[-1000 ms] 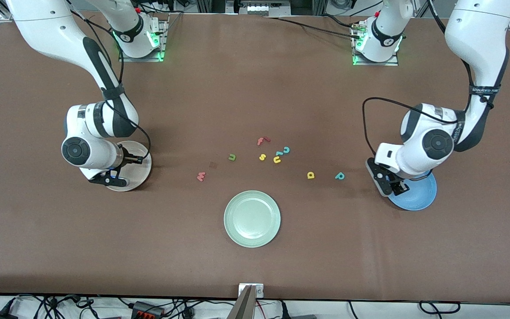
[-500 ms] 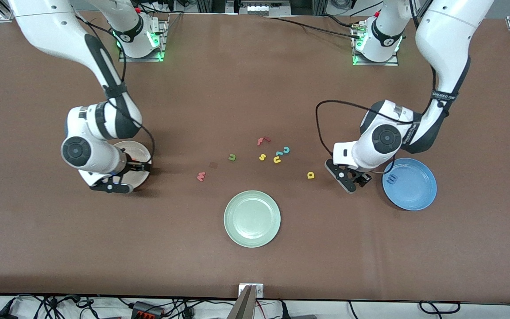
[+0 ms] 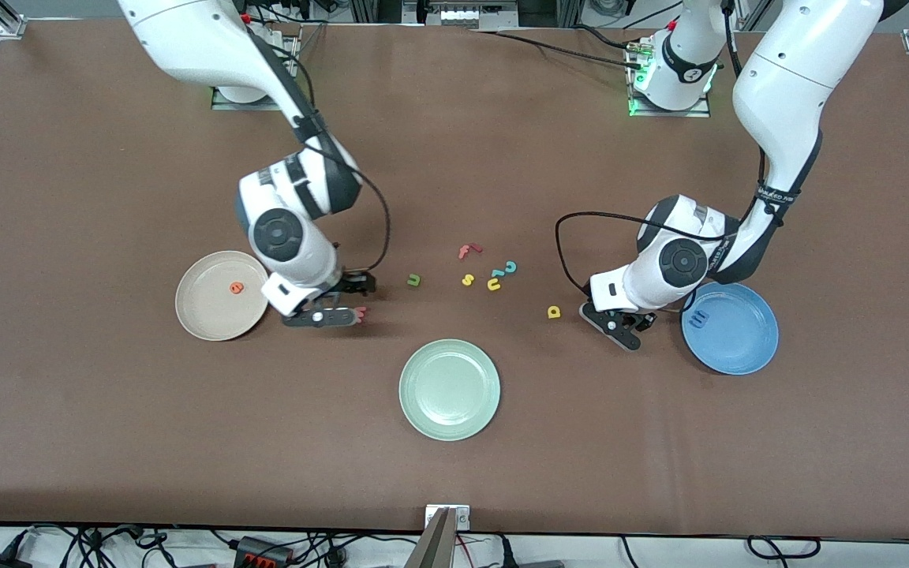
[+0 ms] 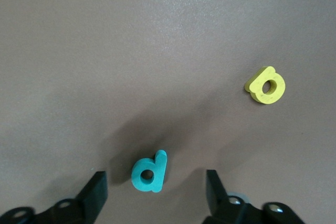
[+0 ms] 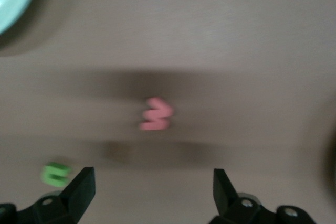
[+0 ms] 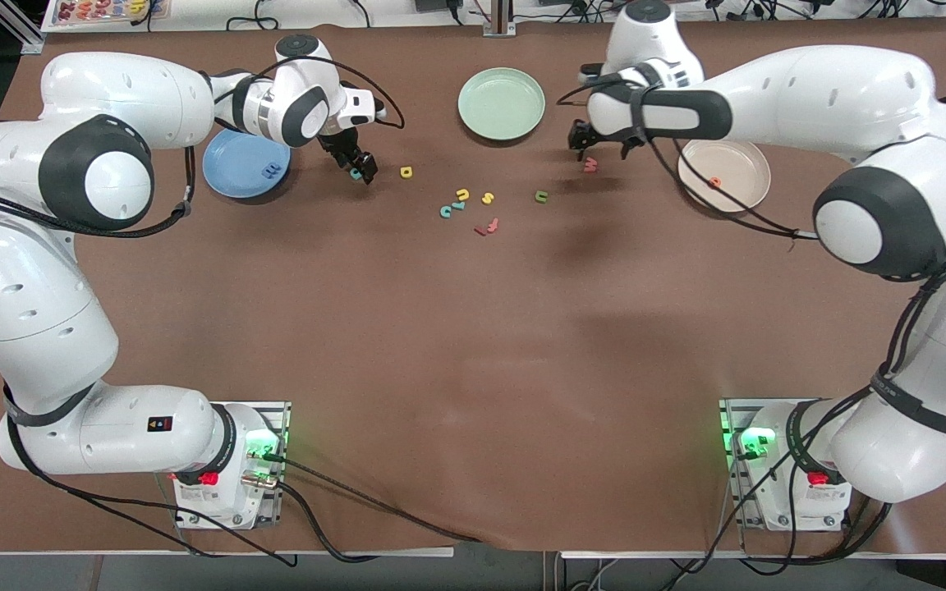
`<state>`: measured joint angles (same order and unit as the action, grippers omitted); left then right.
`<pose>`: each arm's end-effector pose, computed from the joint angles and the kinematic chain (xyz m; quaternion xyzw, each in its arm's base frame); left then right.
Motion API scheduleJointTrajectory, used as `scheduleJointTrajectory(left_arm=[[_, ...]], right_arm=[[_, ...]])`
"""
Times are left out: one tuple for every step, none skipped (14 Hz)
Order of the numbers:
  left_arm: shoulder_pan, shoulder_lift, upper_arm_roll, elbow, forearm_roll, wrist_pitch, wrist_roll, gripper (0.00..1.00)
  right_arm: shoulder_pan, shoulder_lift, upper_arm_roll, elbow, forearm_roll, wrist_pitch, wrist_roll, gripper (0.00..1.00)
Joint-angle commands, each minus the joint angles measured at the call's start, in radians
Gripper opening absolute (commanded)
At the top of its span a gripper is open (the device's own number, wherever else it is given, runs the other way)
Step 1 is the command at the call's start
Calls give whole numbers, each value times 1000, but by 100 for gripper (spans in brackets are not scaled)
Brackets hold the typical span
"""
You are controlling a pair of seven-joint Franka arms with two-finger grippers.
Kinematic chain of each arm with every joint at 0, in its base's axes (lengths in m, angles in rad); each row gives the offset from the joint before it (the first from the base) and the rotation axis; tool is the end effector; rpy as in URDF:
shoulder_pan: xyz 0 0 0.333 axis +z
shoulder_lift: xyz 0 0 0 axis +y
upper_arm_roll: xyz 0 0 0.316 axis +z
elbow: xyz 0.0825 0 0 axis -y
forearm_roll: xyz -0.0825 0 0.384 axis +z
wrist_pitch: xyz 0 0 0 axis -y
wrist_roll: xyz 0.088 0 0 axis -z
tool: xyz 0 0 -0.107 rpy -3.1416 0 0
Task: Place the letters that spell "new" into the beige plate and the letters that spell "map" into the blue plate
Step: 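Grasp the teal d with the left gripper while the right gripper grasps green u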
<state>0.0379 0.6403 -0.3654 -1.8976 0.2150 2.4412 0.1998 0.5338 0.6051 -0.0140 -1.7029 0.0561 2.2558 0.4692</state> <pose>0.5940 -0.1929 0.1766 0.9491 -0.3115 -0.0240 0.0399 0.5800 0.3347 0.2375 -0.9995 -0.0081 0.0311 0.0028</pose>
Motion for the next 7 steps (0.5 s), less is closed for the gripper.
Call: scheduleJointTrajectory(left_arm=[[-3, -4, -3, -8, 11, 15, -10, 55], [-1, -4, -3, -8, 11, 15, -10, 37], [-6, -2, -1, -8, 11, 15, -10, 27], [-7, -2, 3, -8, 11, 15, -10, 23], [-6, 2, 5, -8, 11, 15, -10, 23], [-7, 16, 5, -5, 11, 16, -10, 24], [-7, 18, 5, -4, 21, 21, -10, 24]], right_arm=[[63, 93, -12, 83, 14, -4, 159, 95], [86, 117, -14, 104, 11, 1, 228, 92], [95, 134, -14, 124, 13, 8, 285, 91], [103, 140, -12, 126, 14, 10, 333, 90], [112, 145, -12, 126, 14, 10, 365, 88], [126, 151, -12, 126, 16, 10, 396, 87], [136, 153, -12, 126, 16, 10, 443, 85]])
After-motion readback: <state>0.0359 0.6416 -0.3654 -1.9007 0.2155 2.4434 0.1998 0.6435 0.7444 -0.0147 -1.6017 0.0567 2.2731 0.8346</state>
